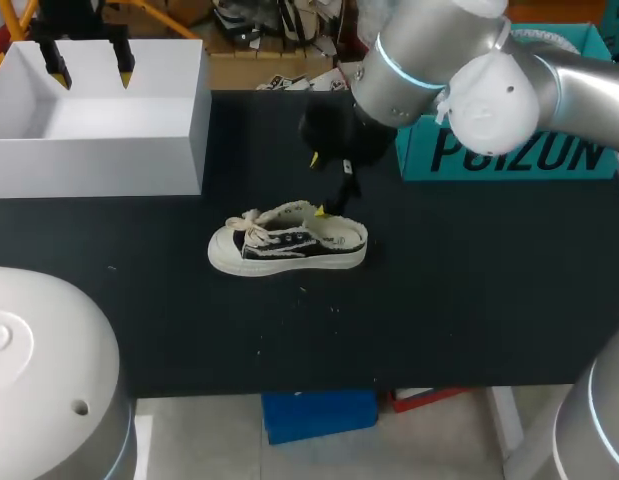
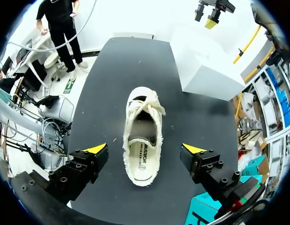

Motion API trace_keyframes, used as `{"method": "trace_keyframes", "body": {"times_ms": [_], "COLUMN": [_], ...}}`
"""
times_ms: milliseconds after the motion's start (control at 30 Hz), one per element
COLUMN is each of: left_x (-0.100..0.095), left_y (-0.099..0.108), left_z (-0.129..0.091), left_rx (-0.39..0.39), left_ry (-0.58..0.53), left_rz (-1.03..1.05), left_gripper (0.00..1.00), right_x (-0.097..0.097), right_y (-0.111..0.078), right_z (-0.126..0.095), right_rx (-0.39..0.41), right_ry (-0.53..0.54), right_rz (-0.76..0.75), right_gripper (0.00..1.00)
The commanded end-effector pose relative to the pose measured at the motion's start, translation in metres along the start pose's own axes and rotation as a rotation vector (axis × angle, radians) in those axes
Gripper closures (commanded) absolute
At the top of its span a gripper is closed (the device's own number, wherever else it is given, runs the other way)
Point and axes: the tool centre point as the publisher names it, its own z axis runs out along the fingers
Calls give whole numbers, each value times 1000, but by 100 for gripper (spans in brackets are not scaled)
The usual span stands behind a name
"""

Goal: Take the shoe out of the shoebox, open the shoe tongue, remove and reinsert the insole, then place the shoe into the shoebox

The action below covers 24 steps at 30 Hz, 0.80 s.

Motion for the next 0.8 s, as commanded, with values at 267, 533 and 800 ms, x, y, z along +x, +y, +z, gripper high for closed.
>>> {"method": "trace_keyframes", "body": {"times_ms": [267, 533, 800], "left_x": [1, 1, 1], "left_y": [1, 1, 1], "left_z": [0, 0, 0], "left_rx": [-2, -2, -2], "left_ry": [-3, -3, -3], "left_rz": [-2, -2, -2], "left_gripper": [0, 0, 0], "right_x": [6, 14, 13], "right_y": [-24, -42, -58], "right_z": [22, 34, 44], "right_rx": [-130, -159, -178], "right_ry": [-19, -3, -8], "right_rz": [-28, -9, 17], "right_gripper": [0, 0, 0]}}
